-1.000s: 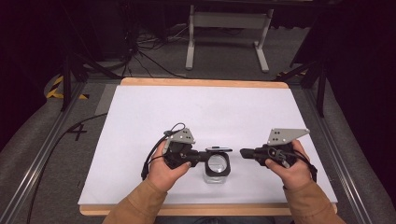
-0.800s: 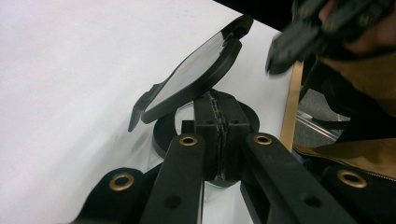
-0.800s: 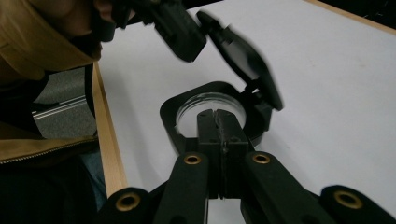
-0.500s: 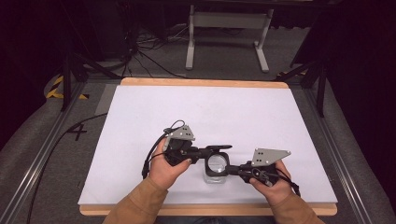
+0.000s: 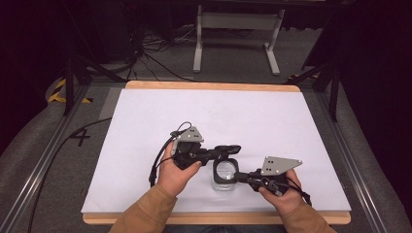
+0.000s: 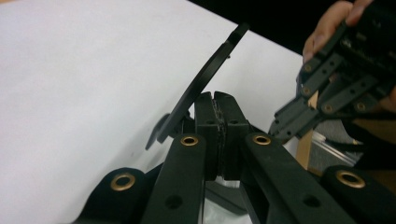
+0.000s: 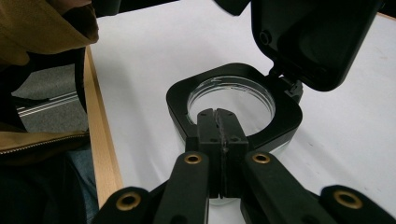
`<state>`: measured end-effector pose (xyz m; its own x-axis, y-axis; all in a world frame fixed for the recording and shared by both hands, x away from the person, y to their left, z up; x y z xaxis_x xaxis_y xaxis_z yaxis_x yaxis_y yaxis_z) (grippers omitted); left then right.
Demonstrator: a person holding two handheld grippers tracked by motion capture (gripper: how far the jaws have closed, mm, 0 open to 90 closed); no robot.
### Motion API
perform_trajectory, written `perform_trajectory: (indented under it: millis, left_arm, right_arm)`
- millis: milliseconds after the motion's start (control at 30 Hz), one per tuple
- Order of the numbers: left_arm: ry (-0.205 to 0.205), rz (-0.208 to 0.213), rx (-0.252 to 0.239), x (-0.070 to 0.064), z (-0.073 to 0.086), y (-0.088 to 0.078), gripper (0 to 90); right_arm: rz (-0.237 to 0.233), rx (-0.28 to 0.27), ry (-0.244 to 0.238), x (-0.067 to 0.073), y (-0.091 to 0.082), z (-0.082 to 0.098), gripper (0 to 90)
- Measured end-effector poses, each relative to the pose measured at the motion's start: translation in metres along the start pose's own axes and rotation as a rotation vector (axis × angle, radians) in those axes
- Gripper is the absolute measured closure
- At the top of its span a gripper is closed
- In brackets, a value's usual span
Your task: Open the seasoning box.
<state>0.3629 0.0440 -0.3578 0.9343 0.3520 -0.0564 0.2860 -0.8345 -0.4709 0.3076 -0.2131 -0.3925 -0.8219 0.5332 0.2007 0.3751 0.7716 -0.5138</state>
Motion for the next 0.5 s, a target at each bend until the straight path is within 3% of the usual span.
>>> perform_trajectory:
  millis: [167,233,333,500]
  left_arm:
    - [-0.033,-0.057,-0.042,0.006,0.0,-0.001,88.6]
    - [-0.039,-0.06,-0.048,0.007,0.0,-0.001,88.0]
    - [-0.021,-0.077,-0.061,0.01,0.001,0.001,86.9]
    - [-0.029,-0.096,-0.044,0.013,0.003,0.004,87.8]
  right_arm:
    - [0.003,-0.004,-0.002,0.001,0.0,0.0,90.0]
    - [0.006,-0.004,-0.004,0.001,0.0,0.0,90.0]
    - [0.011,-0.004,-0.009,0.001,0.0,0.001,90.0]
    - [0.011,-0.003,-0.014,0.002,0.0,0.001,90.0]
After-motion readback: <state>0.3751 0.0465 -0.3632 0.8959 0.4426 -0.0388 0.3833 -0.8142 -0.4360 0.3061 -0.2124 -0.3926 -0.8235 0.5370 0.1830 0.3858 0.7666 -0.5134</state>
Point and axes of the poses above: each handheld gripper's, and its own axes: y roughly forward along the jaws, z roughly out of its underside, x roughly to its left, the point moved 1 cm from there along y, roughly forward along the jaws, and after that the axes turned 13 degrees about y, right-handed, at the moved point
